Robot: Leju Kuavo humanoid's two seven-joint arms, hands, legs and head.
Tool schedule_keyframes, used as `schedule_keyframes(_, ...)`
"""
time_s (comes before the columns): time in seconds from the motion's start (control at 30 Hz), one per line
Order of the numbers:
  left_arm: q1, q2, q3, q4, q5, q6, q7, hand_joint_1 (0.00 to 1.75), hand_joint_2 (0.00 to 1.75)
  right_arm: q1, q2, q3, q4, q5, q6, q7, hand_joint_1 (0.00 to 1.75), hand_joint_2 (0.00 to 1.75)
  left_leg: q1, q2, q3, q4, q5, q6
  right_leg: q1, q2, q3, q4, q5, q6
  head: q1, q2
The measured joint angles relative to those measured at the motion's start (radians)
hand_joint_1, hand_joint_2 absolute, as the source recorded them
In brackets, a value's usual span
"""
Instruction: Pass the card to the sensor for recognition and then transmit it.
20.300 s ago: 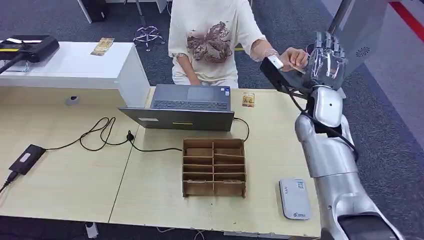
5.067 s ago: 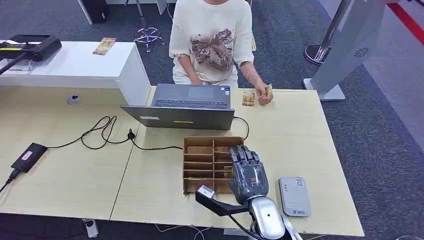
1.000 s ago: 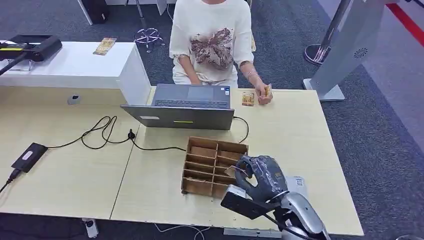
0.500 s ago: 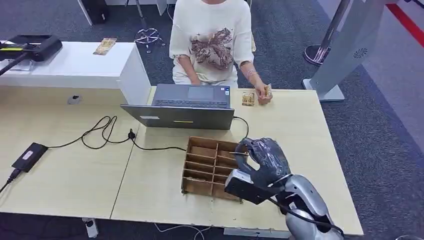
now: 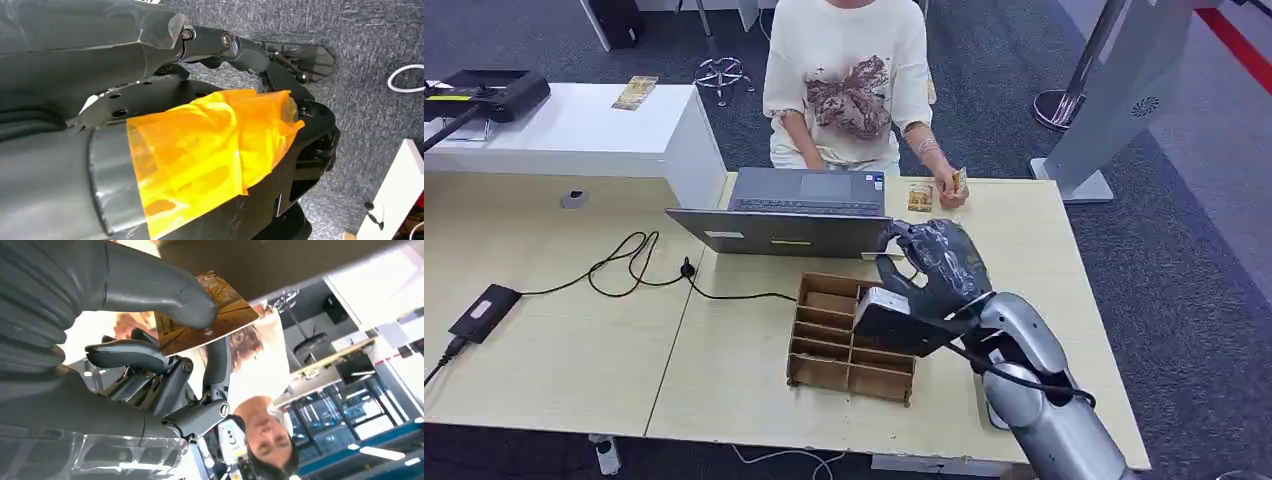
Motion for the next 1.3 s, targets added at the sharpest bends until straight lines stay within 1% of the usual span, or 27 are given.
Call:
schedule_keyframes(0.17,0.000,0.003,-0.010,0.000,-0.010,-0.003,0.003,0.00,0.00,-0.095,0.031,0.018,0.053,-0.002,-0.001,0.020,1.75,1.75,0.000,0.000,0.000,0.000,0.001,-0.001,0.000,0.000,0.000,0.001,0.001,0.000,-0.001,0.000)
schedule_keyframes(0.43,-0.001,0.007,-0.031,0.000,-0.032,-0.010,0.009,0.00,0.00,-0.241,0.101,0.026,0.178,0.022,-0.013,0.061,1.75,1.75,0.000,0.000,0.000,0.000,0.001,-0.002,0.000,0.000,-0.001,0.001,0.001,0.000,0.000,0.000)
schedule_keyframes(0.7,-0.001,0.008,-0.051,0.000,-0.050,-0.017,0.012,0.00,0.00,-0.336,0.157,0.032,0.316,0.070,-0.014,0.087,1.75,1.75,0.000,0.000,-0.001,0.000,0.002,-0.002,0.000,0.000,-0.001,0.001,0.002,-0.001,0.000,0.000)
schedule_keyframes(0.77,-0.001,0.009,-0.059,0.000,-0.055,-0.019,0.016,0.00,0.00,-0.380,0.173,0.035,0.381,0.093,-0.012,0.098,1.75,1.75,0.000,0.000,-0.001,0.000,0.002,-0.002,0.000,0.000,-0.003,0.002,0.003,-0.002,-0.002,0.000)
schedule_keyframes(1.0,-0.002,0.015,-0.077,0.000,-0.076,-0.027,0.021,0.00,0.00,-0.565,0.215,0.034,0.645,0.147,-0.010,0.133,1.75,1.75,0.000,0.000,-0.003,0.000,0.006,-0.002,0.000,0.000,-0.005,0.002,0.005,-0.002,-0.001,0.000)
schedule_keyframes(1.17,-0.003,0.018,-0.090,0.000,-0.089,-0.031,0.021,0.00,0.00,-0.656,0.235,0.032,0.811,0.189,-0.018,0.146,1.75,1.75,0.000,0.000,-0.004,0.000,0.006,-0.001,0.000,0.000,-0.006,0.002,0.006,-0.002,0.000,0.000)
schedule_keyframes(1.3,-0.002,0.020,-0.100,0.000,-0.096,-0.031,0.023,0.00,0.00,-0.702,0.243,0.016,0.924,0.199,-0.032,0.149,1.75,1.75,0.000,0.000,-0.004,0.000,0.007,-0.002,0.000,0.000,-0.006,0.002,0.006,-0.002,0.000,0.000)
